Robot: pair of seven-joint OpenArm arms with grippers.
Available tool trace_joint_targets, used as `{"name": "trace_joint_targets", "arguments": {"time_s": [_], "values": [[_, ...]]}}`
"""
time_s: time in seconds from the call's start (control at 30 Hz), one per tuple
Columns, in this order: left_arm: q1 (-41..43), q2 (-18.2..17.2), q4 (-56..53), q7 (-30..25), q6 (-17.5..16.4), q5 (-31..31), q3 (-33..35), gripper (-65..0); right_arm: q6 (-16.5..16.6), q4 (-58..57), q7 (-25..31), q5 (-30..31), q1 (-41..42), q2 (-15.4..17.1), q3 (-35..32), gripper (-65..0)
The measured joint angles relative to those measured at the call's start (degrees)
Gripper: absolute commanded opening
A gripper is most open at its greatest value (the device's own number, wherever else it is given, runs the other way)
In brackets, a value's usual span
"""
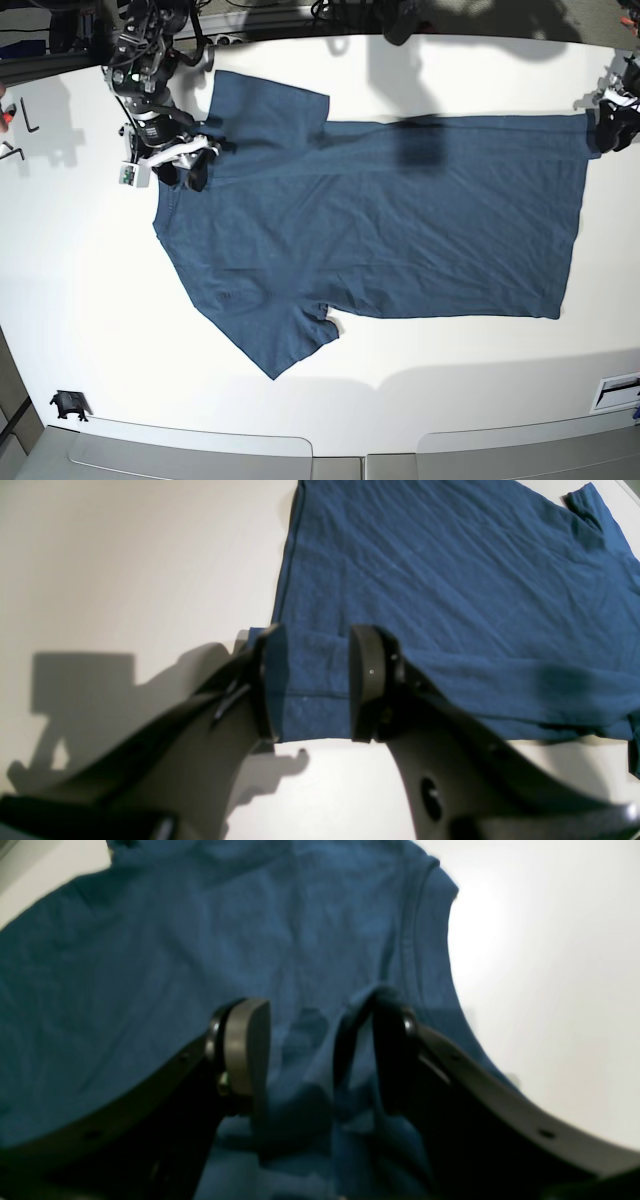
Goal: Fold the T-shirt properly
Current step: 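Lower the shirt edge and open both grippers to release it, then grasp the sleeve with the right gripper and fold it onto the body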
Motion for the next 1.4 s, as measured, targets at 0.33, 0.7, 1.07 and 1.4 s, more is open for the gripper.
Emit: {"name": "trace_joint_targets", "arguments": {"time_s": [0.33,0.7,1.07,1.4], "values": [[0.17,-8.35,2.34,-0.26,-0.02,0.11,-1.49,-46.0,1.99,13.57,-9.01,0.07,-0.48,0.02,2.73,-33.8],[0.17,-10.14,9.75,-0.55,-0.15,-0.07,-10.27,-46.0,1.7,16.52,-11.32,8.17,-13.73,-0.5,3.43,-33.9],[0.61,-9.88,9.75,-0.07,-0.15,1.42,-10.36,-46.0,1.09,13.75,-8.55,9.22,-22.56,-0.66,3.41,-33.9],[0.61,-9.86,9.75,-0.11,-0.15,1.42,-10.36,-46.0,3.74,5.2,-9.68,19.12,-22.23,-0.66,3.39,-33.9]]}}
